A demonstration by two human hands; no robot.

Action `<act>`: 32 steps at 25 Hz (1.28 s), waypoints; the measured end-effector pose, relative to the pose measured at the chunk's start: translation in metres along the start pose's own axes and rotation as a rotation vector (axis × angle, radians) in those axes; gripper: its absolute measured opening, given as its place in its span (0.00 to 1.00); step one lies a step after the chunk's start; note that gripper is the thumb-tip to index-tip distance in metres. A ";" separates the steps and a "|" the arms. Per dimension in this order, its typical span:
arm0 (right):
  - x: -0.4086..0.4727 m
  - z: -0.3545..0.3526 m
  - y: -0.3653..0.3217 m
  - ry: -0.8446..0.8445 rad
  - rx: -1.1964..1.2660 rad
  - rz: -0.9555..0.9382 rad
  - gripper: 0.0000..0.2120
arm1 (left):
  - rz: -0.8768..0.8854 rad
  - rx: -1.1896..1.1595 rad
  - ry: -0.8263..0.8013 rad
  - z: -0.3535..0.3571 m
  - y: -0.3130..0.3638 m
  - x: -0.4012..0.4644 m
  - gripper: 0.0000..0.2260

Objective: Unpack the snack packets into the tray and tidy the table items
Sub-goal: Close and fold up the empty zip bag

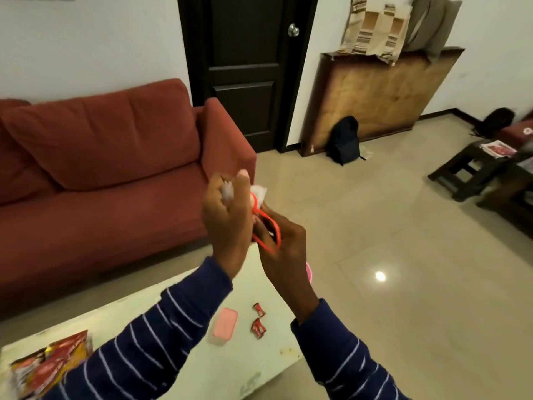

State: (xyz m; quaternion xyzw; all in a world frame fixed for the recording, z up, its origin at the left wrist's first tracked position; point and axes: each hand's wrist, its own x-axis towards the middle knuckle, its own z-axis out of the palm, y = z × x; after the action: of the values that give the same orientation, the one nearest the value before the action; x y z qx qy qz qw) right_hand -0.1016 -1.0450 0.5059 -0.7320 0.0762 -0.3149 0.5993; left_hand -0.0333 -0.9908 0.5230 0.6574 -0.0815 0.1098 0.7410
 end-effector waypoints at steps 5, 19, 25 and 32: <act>0.029 -0.066 0.073 0.075 0.133 0.367 0.06 | -0.156 0.135 -0.314 0.050 -0.074 -0.025 0.33; 0.129 -0.262 0.473 0.053 -0.144 1.081 0.05 | -0.848 0.773 -0.194 0.106 -0.311 -0.149 0.06; 0.126 -0.253 0.590 -0.164 -0.448 1.080 0.08 | -0.837 0.817 -0.179 0.130 -0.357 -0.161 0.05; 0.123 -0.236 0.660 -0.526 -0.651 1.174 0.31 | -0.898 0.859 -0.282 0.108 -0.370 -0.201 0.07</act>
State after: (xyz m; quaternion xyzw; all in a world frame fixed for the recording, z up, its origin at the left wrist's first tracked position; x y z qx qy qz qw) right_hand 0.0407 -1.4792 -0.0393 -0.7634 0.4003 0.2843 0.4197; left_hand -0.1242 -1.1504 0.1291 0.8743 0.1566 -0.2760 0.3673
